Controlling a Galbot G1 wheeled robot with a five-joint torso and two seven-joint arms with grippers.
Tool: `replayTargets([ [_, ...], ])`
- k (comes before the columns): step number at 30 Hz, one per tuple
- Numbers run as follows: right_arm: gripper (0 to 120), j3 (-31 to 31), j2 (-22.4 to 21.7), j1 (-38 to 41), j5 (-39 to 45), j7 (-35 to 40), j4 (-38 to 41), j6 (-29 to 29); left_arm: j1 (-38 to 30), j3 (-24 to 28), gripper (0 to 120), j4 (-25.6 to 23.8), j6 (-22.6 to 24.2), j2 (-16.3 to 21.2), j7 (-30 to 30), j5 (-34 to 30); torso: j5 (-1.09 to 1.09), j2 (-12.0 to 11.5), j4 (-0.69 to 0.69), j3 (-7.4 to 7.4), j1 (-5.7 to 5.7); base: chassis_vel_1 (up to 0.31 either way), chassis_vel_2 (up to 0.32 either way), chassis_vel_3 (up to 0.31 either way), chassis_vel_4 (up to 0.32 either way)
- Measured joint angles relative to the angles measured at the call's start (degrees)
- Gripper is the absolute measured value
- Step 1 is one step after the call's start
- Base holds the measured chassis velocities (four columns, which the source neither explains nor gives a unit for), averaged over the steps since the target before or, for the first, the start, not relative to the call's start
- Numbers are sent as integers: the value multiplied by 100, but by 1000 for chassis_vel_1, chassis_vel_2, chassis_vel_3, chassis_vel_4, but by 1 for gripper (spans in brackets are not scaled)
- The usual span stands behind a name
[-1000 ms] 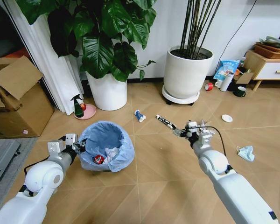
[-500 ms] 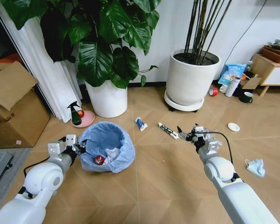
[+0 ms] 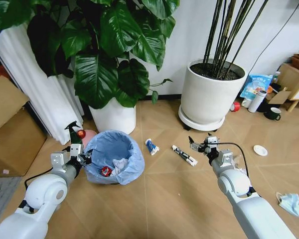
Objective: Pick up the trash bin and place the garbage on the floor into it.
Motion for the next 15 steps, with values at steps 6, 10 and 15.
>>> replayTargets([
  [6,100,-7,-35,-20,-46,-40,3,-8,1,-2,0,-6,0,10,0,-6,0,0,-1,1,1,-205,219,206,-200],
  [10,100,-58,-67,-20,-68,-79,-35,-26,7,-2,0,0,0,5,-1,-7,0,0,0,1,1,-187,182,171,-186],
  [15,100,-72,-257,-50,-45,-455,-277,48,71,-22,0,-38,5,-14,-1,-7,1,0,-1,1,2,-136,126,111,-130],
])
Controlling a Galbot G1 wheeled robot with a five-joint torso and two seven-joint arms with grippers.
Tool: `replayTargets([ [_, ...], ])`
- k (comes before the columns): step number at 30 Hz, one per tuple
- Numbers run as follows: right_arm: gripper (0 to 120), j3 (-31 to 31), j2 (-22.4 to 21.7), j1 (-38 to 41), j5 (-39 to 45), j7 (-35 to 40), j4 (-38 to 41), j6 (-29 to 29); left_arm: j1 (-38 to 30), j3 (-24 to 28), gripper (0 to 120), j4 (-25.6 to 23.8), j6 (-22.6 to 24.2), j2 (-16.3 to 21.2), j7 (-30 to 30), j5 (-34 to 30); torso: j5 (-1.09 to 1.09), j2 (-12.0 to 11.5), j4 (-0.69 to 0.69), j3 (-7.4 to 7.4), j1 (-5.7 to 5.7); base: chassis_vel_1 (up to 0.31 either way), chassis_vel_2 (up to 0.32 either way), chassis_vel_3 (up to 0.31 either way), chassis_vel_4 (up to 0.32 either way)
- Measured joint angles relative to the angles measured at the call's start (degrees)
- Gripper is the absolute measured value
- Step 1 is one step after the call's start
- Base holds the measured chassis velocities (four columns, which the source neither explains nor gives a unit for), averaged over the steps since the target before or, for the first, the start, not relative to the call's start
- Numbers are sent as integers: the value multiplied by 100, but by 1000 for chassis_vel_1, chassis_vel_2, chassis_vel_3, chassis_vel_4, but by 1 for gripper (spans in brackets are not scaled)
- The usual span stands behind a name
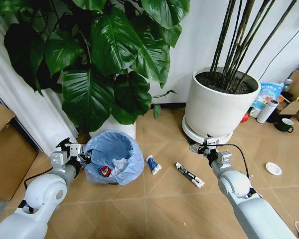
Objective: Pick up the trash bin and place the garbage on the floor into it.
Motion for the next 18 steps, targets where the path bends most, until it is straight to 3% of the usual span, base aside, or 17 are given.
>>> replayTargets([
  [3,100,3,-421,-152,-3,-1047,-541,331,114,-51,0,-70,15,-42,-6,3,0,0,1,-1,-1,-27,55,14,-16],
  [7,100,-82,-668,-186,-1,-1652,-1054,540,174,-65,0,-89,18,-104,-5,27,0,0,-2,-2,-3,8,-15,-8,11],
  [18,100,-709,-672,362,-721,-2446,-2364,1133,189,-47,0,-135,18,-173,-2,46,0,0,0,-1,-2,3,-5,-4,4],
])
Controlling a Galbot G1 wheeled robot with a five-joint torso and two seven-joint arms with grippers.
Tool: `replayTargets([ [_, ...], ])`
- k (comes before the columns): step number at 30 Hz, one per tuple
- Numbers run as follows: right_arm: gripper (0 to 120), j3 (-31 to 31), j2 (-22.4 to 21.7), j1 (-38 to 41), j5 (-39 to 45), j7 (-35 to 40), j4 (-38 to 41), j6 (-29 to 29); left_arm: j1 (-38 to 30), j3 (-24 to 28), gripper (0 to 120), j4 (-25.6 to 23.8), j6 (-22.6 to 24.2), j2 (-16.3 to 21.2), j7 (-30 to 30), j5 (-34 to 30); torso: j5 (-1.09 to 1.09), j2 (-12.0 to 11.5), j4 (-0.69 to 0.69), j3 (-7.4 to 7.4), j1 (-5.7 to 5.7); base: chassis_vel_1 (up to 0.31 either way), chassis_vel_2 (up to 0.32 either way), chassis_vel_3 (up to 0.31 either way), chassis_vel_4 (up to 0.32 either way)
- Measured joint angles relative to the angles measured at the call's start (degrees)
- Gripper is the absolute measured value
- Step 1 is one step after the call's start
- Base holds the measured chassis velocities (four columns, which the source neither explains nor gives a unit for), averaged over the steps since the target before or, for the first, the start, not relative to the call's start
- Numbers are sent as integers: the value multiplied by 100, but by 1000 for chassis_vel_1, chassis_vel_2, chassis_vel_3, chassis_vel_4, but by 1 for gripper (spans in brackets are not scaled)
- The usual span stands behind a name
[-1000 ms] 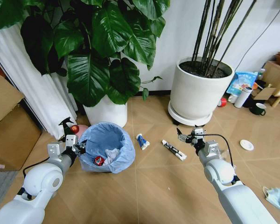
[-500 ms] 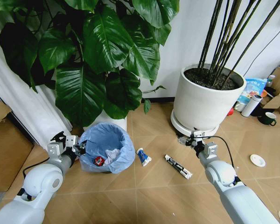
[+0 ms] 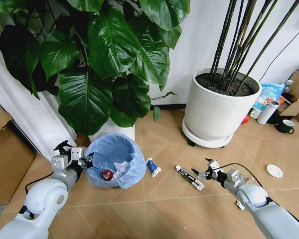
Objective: Pick up the trash bin and place the garbage on the floor into it.
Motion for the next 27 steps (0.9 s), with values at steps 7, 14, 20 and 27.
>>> replayTargets([
  [7,100,-202,275,339,-120,-17,-904,60,59,-35,0,-17,-13,-22,5,17,-2,0,0,0,0,0,0,0,0],
  [14,100,-182,500,546,-225,-155,-1551,203,36,-14,0,7,-34,-46,13,39,-1,0,-1,0,0,0,0,0,0],
  [20,99,-100,707,704,-296,-269,-1960,357,1,50,0,60,-49,-73,13,85,-2,0,-1,0,1,0,0,0,0],
  [27,82,-34,998,858,-423,-333,-2401,498,-16,76,0,80,-55,-79,9,102,1,0,-1,0,1,0,0,0,0],
])
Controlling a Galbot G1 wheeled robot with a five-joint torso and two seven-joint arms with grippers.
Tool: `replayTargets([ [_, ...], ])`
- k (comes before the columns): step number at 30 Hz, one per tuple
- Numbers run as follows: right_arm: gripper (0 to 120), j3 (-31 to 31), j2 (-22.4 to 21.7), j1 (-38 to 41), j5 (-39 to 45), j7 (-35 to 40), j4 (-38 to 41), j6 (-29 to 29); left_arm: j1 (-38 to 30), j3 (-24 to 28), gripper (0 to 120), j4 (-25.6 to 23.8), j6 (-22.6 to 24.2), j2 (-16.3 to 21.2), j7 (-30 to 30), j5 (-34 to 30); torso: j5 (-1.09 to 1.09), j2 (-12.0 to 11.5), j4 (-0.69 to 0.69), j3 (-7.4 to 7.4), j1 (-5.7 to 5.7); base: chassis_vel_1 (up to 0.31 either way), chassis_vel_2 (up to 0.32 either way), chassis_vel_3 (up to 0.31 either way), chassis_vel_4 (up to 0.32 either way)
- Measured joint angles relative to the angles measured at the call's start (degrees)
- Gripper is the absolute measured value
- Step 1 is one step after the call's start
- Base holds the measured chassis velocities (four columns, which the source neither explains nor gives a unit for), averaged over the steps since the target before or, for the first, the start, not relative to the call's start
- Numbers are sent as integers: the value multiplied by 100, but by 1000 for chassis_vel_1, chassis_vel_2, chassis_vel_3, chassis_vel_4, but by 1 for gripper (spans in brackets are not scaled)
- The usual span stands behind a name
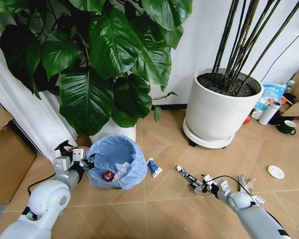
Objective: Pick up the trash bin and place the garbage on the floor into it.
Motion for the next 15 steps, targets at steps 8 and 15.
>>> replayTargets([
  [8,49,88,259,131,-1,-35,-308,28,-28,9,0,11,-1,24,-10,-13,-5,0,0,-1,0,0,0,0,0],
  [15,29,143,321,134,0,-42,-345,27,-36,7,0,6,-1,50,-10,-30,-4,1,0,-1,0,0,0,0,0],
])
